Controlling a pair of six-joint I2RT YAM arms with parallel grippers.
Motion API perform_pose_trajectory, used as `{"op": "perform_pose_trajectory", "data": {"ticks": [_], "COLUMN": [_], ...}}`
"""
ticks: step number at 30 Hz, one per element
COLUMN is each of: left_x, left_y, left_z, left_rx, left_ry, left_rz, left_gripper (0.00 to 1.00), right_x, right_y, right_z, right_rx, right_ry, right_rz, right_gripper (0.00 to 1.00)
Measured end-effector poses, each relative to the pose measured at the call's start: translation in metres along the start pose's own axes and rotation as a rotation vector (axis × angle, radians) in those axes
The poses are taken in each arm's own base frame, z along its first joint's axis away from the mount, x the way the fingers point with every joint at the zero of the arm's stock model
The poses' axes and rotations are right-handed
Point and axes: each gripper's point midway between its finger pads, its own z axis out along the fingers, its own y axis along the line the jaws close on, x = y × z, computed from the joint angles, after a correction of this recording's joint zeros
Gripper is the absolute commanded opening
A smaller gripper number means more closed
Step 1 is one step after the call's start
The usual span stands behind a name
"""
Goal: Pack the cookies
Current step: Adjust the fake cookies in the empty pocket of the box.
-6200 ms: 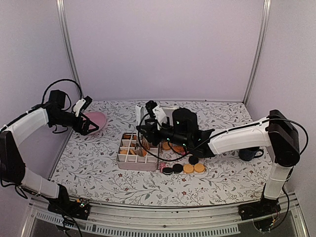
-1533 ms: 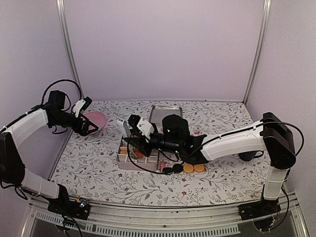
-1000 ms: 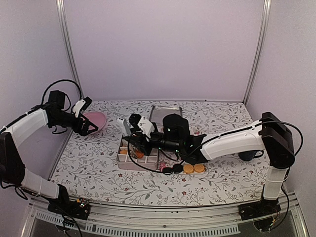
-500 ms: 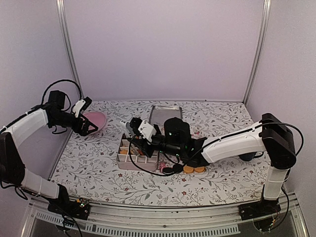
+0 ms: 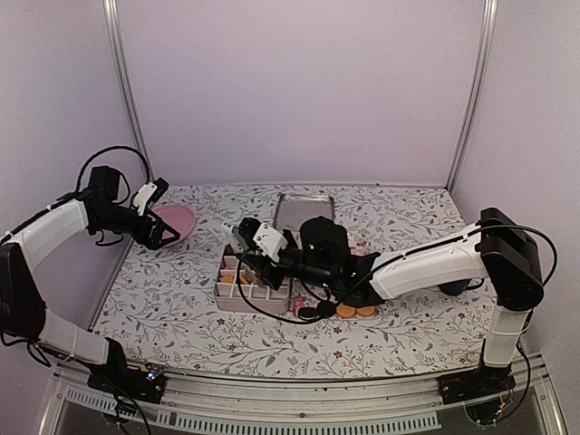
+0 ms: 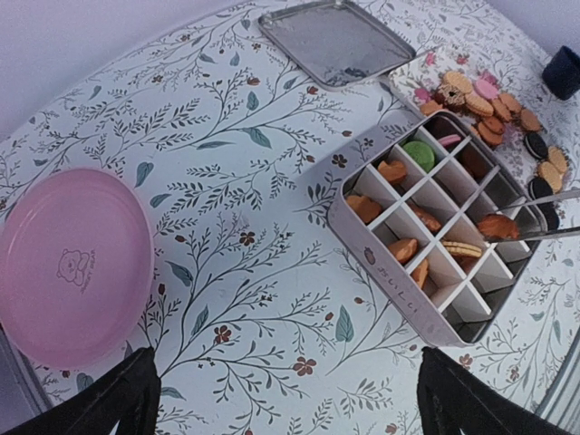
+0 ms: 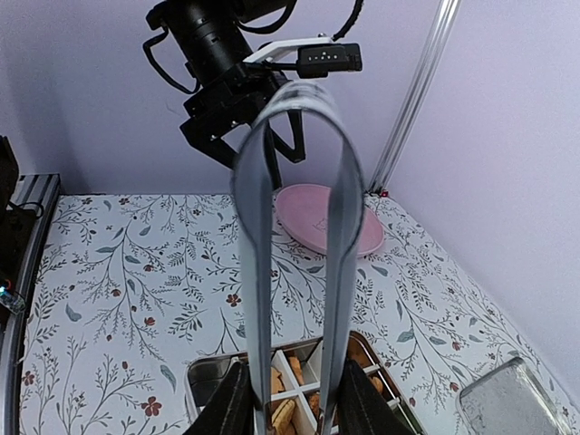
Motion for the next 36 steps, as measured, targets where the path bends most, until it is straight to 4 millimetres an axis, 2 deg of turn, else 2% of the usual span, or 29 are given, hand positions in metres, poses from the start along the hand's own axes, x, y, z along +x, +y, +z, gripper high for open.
{"op": "perform_pose_trajectory", "data": {"ticks": [8, 15, 24, 31, 36], "left_x": [0.000, 0.000, 0.000, 0.000, 0.000], "left_y": [0.000, 0.000, 0.000, 0.000, 0.000], "left_z": [0.000, 0.000, 0.000, 0.000, 0.000], "left_rx": [0.000, 0.000, 0.001, 0.001, 0.001], "left_ry": [0.000, 0.000, -0.001, -0.001, -0.001], "left_rz": [0.000, 0.000, 0.000, 0.000, -0.001], "left_gripper": [0.99, 0.99, 0.99, 0.99, 0.99], "right_x": [0.002, 0.007, 0.007, 0.006, -0.005], "right_y": [-0.010, -0.019, -0.022, -0.026, -0.043], "right_z": [0.000, 0.000, 0.000, -0.004, -0.019], "right_rx": [0.022, 0.054, 0.067, 0.085, 0.126], "right_ry": [0.005, 0.019, 0.020, 0.022, -0.001], "right_rz": [0.014, 0.034, 0.052, 0.058, 0.079], "right_gripper": [0.32, 0.26, 0.25, 0.33, 0.36]}}
